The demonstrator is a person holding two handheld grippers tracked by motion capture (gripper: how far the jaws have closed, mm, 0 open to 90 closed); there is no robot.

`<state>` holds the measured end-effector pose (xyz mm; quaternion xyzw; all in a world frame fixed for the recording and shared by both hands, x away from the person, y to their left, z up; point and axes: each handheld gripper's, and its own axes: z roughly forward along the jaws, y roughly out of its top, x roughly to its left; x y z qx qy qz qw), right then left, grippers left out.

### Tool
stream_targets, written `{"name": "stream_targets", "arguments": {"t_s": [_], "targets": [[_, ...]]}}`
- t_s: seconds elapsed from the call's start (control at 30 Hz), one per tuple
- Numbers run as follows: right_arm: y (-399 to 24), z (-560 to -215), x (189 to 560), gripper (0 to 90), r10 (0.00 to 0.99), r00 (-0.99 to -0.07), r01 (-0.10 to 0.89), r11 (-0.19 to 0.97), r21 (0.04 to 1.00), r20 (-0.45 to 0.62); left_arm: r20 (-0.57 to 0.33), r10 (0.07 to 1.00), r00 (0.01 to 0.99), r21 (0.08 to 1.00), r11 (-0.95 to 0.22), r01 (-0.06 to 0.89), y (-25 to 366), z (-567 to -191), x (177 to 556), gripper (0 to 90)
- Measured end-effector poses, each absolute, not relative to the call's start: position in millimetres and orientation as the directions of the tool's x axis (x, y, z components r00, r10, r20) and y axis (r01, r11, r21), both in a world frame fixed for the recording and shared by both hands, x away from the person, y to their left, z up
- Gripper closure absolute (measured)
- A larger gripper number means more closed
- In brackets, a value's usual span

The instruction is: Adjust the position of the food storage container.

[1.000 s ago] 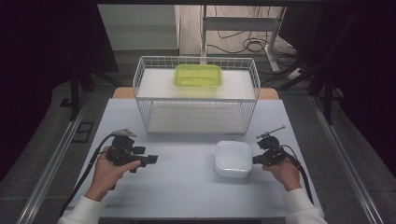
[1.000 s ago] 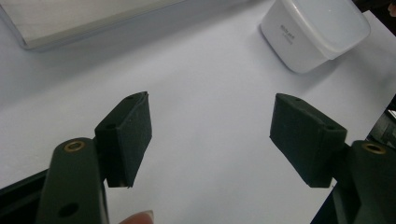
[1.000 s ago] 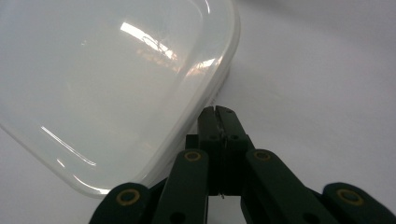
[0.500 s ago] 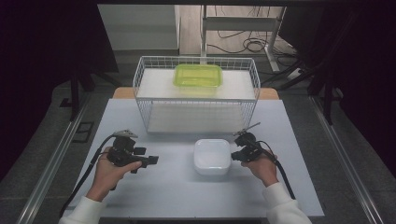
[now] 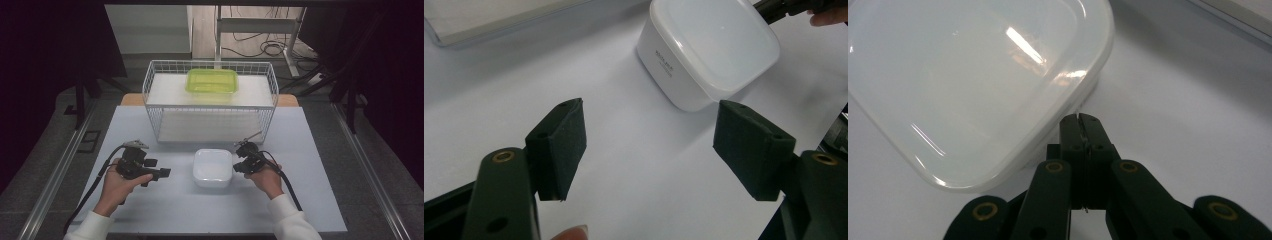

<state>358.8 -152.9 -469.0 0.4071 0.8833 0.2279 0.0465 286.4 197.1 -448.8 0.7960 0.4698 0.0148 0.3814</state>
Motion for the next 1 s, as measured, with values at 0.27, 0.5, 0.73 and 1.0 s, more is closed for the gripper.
{"name": "stream_targets", "arguments": {"t_s": [0.27, 0.5, 0.73, 1.0], "targets": [[-182.0, -454.8, 349.1, 89.0, 0.769, -0.625, 0.706, 0.485, 0.515, 0.134, -0.329, 0.760, 0.560, 0.623, -0.271, 0.734, 194.6, -450.2, 286.1, 28.3], [-205.4, -444.0, 337.1, 75.8, 0.766, -0.622, 0.685, 0.433, 0.586, 0.162, -0.334, 0.760, 0.558, 0.622, -0.267, 0.736, 191.2, -452.5, 287.0, 28.1], [-218.5, -436.0, 332.7, 43.9, 0.769, -0.586, 0.698, 0.317, 0.642, 0.257, -0.340, 0.763, 0.549, 0.628, -0.250, 0.737, 191.0, -453.2, 288.9, 28.1], [-220.9, -437.7, 332.1, 34.8, 0.772, -0.561, 0.713, 0.266, 0.649, 0.300, -0.348, 0.768, 0.537, 0.631, -0.232, 0.740, 189.2, -454.5, 290.1, 27.8]]}}
